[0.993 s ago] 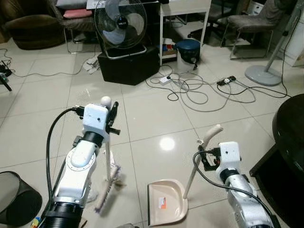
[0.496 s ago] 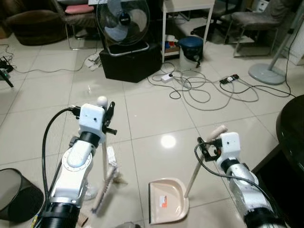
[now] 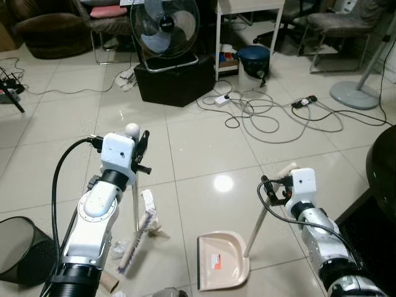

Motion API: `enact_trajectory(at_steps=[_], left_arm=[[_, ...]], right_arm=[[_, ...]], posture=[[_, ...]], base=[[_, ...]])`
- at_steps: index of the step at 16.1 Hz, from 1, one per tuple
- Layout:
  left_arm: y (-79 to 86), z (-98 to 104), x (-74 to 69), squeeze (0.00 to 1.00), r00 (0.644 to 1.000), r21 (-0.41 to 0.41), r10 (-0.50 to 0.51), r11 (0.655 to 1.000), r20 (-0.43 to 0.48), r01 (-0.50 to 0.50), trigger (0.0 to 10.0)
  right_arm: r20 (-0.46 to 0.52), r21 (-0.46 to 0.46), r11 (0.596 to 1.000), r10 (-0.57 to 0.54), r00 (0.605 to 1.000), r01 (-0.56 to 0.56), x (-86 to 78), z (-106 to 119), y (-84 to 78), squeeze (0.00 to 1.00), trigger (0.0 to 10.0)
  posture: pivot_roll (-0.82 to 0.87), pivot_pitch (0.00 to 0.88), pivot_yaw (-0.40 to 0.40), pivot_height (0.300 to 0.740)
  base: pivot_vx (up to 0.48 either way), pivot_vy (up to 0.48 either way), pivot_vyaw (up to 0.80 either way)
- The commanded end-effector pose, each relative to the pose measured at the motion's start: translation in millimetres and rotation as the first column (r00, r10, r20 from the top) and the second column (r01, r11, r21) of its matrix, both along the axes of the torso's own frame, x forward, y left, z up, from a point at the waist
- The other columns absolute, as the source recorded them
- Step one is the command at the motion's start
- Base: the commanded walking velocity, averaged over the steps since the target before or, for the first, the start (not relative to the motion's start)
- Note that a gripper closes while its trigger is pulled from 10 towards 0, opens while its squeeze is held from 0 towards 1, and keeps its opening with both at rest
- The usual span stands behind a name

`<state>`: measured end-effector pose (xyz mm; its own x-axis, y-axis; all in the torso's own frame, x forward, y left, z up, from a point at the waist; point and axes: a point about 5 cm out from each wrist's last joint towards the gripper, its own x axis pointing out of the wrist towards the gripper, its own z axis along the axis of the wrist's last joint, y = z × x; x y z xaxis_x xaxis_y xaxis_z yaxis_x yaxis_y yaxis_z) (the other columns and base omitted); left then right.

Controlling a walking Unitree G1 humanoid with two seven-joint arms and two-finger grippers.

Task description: Sweep floor

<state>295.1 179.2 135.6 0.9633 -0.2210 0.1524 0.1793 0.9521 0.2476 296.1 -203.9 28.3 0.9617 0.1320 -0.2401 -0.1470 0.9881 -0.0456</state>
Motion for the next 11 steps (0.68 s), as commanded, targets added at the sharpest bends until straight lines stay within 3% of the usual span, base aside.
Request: enact_trajectory(at_steps=[1,2,3,4,5,6,7,8,11], left_arm=[[3.1,12,1.0,0.0,0.999,0.026,-0.006,1.0,0.041,0.005,10.0],[4.4,13,0.9,0.0,0.999,0.029,-0.006,1.0,0.042,0.005,10.0],[6.4,14,-0.2,0.0,0.999,0.033,-0.004,0.999,0.042,0.003,10.0],[9.5,15,-2.3,0.0,0.999,0.037,0.0,0.999,0.039,-0.001,10.0],[10.6,15,-3.4,0.0,0.999,0.038,0.002,0.999,0.037,-0.003,10.0],[12.4,15,-6.6,0.0,0.999,0.041,0.004,0.999,0.034,-0.005,10.0],[12.6,15,-7.4,0.0,0.999,0.041,0.004,0.999,0.034,-0.005,10.0],[13.6,14,-9.0,0.0,1.0,0.046,0.003,0.999,0.03,-0.005,10.0],[16.5,14,-12.1,0.0,1.0,0.055,0.004,0.998,0.019,-0.005,10.0]], right_arm=[[0.018,0.011,1.0,-0.004,1.0,0.004,1.7,3,-2.0,0.0,10.0],[0.023,0.012,1.0,-0.005,1.0,0.005,2.8,4,-3.4,0.0,2.1],[0.034,0.012,1.0,-0.012,0.999,0.011,4.1,5,-5.5,0.0,0.0],[0.048,0.009,1.0,-0.021,0.999,0.021,6.1,8,-8.5,0.0,0.0],[0.05,0.003,1.0,-0.025,0.998,0.025,6.8,8,-9.5,0.0,2.2],[0.05,-0.009,1.0,-0.027,0.998,0.027,7.8,9,-10.6,0.0,7.6],[0.05,-0.01,1.0,-0.027,0.998,0.027,7.9,9,-10.7,0.0,7.6],[0.048,-0.013,0.999,-0.031,0.998,0.031,8.5,8,-10.4,0.0,10.0],[0.048,-0.013,1.0,-0.027,0.998,0.028,8.9,7,-8.0,0.0,10.0]], posture=[[0.02,0.05,0.108,0.74],[0.04,0.067,0.115,0.74],[0.05,0.077,0.118,0.74],[0.06,0.083,0.12,0.74],[0.07,0.087,0.121,0.74],[0.08,0.103,0.125,0.74],[0.08,0.104,0.126,0.74],[0.09,0.112,0.13,0.74],[0.1,0.129,0.14,0.74]], base=[[0.0,0.0,0.0],[0.0,0.0,0.0],[0.0,0.0,0.0],[0.0,0.0,0.0],[0.0,0.0,0.0],[0.0,0.0,0.0],[0.0,0.0,0.0],[0.0,0.0,0.0],[0.0,0.0,0.0]])
